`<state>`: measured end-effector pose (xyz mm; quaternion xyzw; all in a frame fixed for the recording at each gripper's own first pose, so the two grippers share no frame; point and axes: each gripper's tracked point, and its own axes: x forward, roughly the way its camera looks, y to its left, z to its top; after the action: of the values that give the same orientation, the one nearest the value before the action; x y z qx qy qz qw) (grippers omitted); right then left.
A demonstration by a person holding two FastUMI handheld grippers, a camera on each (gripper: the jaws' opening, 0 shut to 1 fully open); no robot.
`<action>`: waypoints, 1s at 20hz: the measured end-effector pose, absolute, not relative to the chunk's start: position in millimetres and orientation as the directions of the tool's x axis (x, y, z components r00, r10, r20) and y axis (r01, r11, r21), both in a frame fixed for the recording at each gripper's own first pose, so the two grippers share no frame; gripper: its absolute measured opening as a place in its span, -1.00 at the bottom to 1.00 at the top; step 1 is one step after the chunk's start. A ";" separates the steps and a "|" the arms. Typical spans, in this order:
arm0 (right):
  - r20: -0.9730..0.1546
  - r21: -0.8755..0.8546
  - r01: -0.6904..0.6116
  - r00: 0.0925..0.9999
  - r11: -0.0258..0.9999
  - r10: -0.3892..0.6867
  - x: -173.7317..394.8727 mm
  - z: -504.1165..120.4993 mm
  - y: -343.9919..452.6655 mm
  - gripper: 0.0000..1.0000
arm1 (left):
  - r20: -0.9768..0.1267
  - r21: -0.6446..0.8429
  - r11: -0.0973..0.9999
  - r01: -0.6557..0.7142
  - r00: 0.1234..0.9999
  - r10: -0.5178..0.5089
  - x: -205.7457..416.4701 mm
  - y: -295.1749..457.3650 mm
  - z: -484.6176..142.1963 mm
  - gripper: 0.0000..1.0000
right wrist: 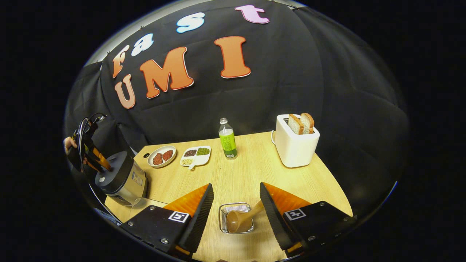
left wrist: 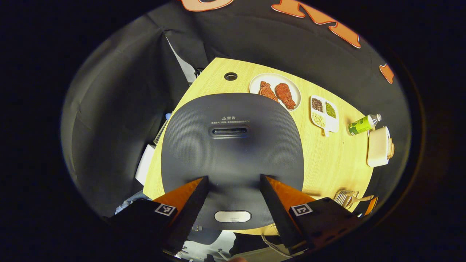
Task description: Close the left gripper, press the button to open the rice cooker; take a wooden spoon from the chopstick holder with the right hand, scoop a spoonful of rice and pour it into the rice cooker, then put the wooden spoon back into the chopstick holder.
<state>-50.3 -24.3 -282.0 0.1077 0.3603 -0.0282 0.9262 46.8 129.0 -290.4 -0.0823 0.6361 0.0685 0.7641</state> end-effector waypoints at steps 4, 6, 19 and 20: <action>-0.647 0.187 0.092 0.761 0.978 0.052 -44.2 -272.7 -11.4 0.60 | -0.966 -0.046 0.991 -0.127 0.259 -0.012 47.3 129.2 -287.8 0.99; -0.629 0.192 0.072 0.774 0.979 0.066 -40.8 -265.7 -6.1 0.60 | -0.951 -0.043 0.993 -0.111 0.310 -0.006 48.2 127.3 -288.2 0.97; -0.416 0.115 -0.036 0.906 0.993 0.081 -8.8 -193.0 22.4 0.60 | -0.411 0.064 0.992 -0.110 0.903 0.126 27.0 48.1 -198.9 1.00; -0.394 0.102 -0.040 0.916 0.994 0.077 -6.4 -184.7 24.4 0.59 | -0.368 0.063 0.995 -0.082 0.925 0.100 22.5 34.0 -180.6 1.00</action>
<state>-6.4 24.4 -184.7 0.0462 0.2028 0.0300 0.9777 22.5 34.0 -180.6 0.0233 0.1887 0.0464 0.9807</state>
